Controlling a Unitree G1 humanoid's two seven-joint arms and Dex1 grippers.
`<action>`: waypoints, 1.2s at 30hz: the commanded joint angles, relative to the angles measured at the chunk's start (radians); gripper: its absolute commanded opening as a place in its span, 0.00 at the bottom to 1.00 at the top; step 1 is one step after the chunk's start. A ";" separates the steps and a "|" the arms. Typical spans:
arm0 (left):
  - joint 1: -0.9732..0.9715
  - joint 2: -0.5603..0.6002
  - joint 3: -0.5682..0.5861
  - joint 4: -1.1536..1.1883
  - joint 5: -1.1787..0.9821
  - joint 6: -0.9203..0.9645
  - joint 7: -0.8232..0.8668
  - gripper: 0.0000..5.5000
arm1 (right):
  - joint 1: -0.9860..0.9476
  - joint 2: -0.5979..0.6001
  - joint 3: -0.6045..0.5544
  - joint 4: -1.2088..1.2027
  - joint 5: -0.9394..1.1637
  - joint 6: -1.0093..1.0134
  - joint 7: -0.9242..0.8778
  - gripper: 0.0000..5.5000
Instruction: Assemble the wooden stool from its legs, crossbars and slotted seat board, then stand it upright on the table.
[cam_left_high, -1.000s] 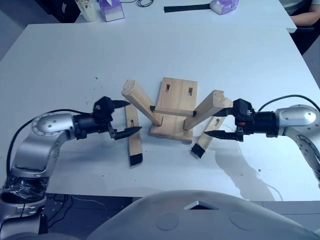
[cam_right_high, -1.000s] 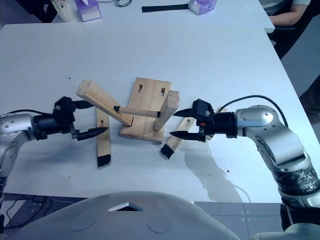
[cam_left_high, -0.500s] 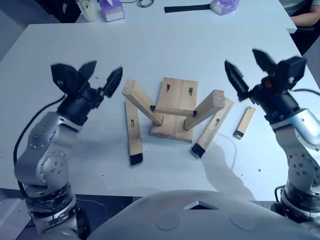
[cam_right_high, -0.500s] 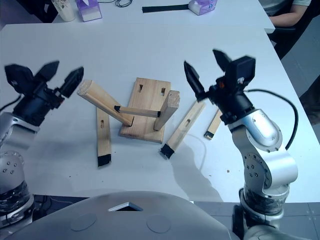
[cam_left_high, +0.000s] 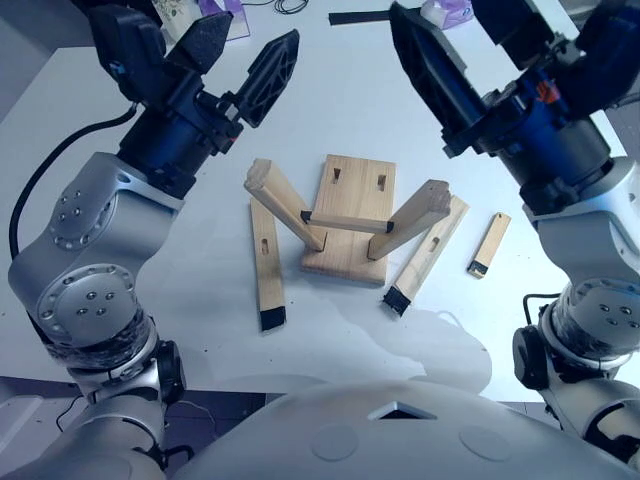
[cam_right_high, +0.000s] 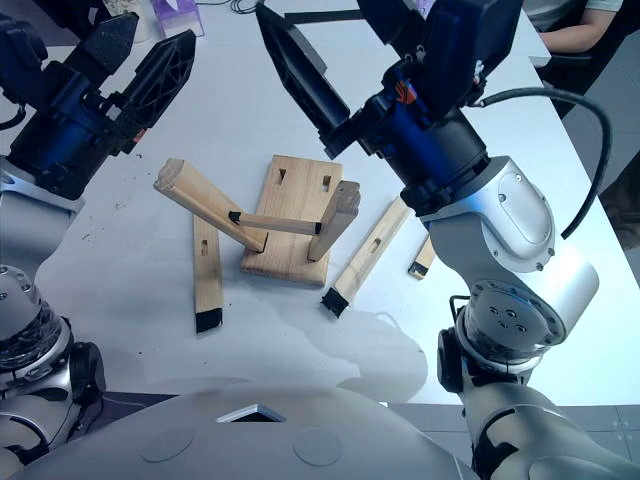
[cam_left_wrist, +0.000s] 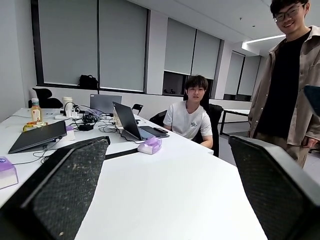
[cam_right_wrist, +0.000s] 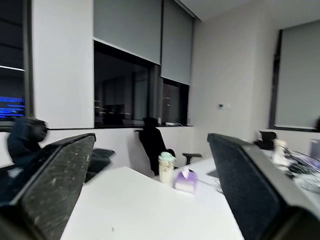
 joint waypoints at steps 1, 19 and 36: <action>0.051 -0.008 -0.097 0.033 0.067 -0.009 -0.016 0.80 | 0.091 -0.029 0.082 0.014 0.011 0.026 0.026 0.75; 0.069 -0.030 -0.082 0.071 0.196 -0.101 0.019 0.80 | 0.120 0.072 0.049 0.093 -0.279 -0.180 -0.097 0.75; 0.464 0.076 -0.422 0.105 1.116 -0.418 0.037 0.98 | 0.515 0.092 0.294 0.016 -0.883 -0.024 -0.303 0.96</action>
